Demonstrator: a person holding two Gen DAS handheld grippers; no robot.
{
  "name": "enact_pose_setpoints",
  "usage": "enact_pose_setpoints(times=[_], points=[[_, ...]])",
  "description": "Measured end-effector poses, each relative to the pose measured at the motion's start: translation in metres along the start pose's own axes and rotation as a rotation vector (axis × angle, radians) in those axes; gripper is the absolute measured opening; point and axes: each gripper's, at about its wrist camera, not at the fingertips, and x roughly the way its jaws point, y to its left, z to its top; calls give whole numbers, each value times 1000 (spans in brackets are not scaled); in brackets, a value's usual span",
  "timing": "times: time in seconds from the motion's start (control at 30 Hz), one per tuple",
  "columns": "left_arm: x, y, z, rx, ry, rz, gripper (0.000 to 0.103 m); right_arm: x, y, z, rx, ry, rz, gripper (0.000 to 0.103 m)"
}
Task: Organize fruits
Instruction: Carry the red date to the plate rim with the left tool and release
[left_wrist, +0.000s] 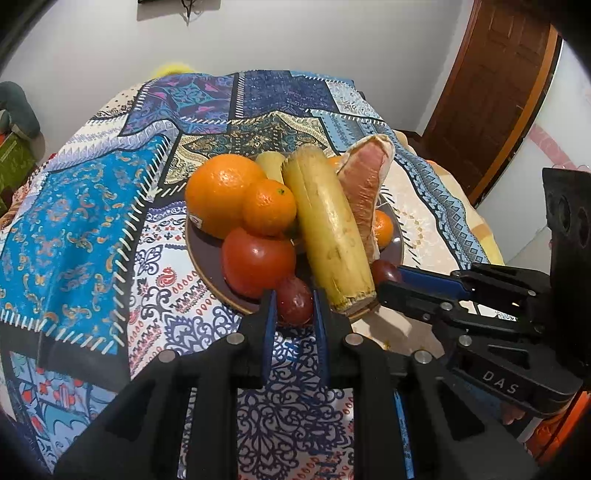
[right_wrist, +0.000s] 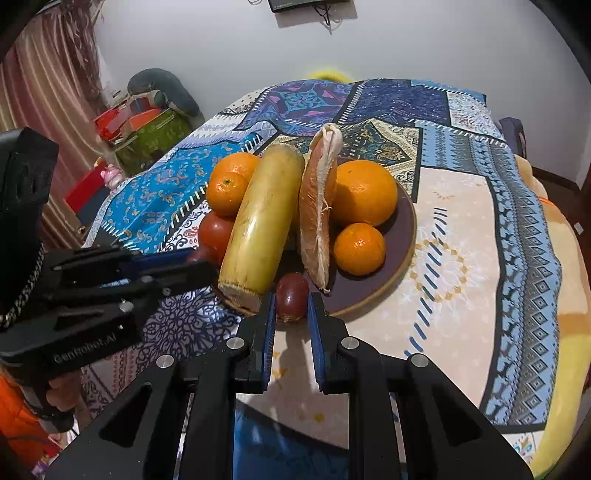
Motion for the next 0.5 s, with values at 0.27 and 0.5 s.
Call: enact_pose_setpoints(times=[0.27, 0.5], points=[[6, 0, -1, 4, 1, 15, 19, 9, -2, -2, 3, 19, 6, 17], [-3, 1, -3, -16, -7, 22, 19, 4, -3, 1, -3, 27, -1, 18]])
